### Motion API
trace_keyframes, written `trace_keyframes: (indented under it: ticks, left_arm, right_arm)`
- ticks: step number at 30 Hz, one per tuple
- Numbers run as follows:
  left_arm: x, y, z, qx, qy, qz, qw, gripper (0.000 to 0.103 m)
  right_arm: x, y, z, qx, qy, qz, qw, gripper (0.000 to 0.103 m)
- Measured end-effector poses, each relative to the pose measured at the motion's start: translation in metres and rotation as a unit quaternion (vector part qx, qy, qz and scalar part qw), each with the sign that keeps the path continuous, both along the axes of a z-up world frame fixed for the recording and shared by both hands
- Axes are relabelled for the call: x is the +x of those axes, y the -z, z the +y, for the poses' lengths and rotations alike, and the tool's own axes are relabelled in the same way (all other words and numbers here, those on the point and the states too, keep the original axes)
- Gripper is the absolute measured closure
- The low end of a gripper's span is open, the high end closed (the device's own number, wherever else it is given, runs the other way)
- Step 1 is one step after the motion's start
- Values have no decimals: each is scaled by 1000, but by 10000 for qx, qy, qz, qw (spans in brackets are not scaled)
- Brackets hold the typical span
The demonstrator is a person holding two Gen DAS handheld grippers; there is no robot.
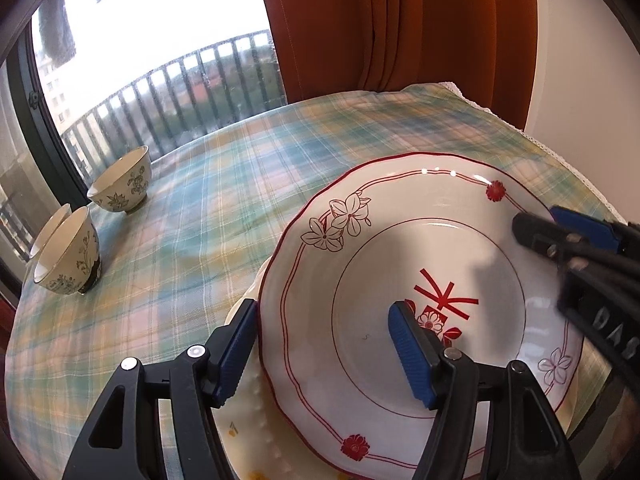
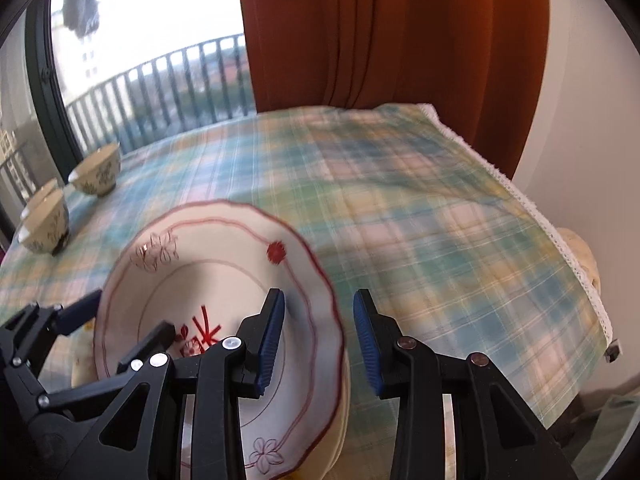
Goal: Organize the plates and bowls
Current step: 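Lower the dish onto the plate stack and open the right gripper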
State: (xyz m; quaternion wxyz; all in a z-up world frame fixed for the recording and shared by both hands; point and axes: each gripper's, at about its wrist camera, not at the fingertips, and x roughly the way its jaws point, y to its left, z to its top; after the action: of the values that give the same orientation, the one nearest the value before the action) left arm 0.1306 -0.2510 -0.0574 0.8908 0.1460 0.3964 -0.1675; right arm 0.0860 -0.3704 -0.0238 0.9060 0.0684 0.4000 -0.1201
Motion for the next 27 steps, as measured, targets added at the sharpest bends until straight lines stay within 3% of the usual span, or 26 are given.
trace_keyframes:
  ticks: [5,9,11,21,24,26,27]
  left_arm:
    - [0,-1,5,-68,-1,74,9999,32]
    - [-3,-1,16,-57,-28,13,10000,28]
    - [-7,-2,19,-57,59,-11,10000,28]
    - [-22,-4,28,-161,213,-21,9996,26]
    - [-25,-5,33,-166,229,-58,9996,24]
    - [-26,-5,37,-171,207,-62,9996,23]
    - [-26,-7,40,-206,190,-48,9996,23]
  right_arm:
    - [1,-1,12,-314,-115,97,9994,77]
    - [-3,8,20,-90,-299,363,9989,78]
    - [-7,13,27,-204,-321,452,9983,78]
    - [-17,16,39,-433,-89,550,9975,75]
    - [-17,12,40,-344,-56,454,9984,61]
    - [-20,5,46,-361,-76,263,9990,37]
    - [-21,2,50,-395,-112,191,9990,34]
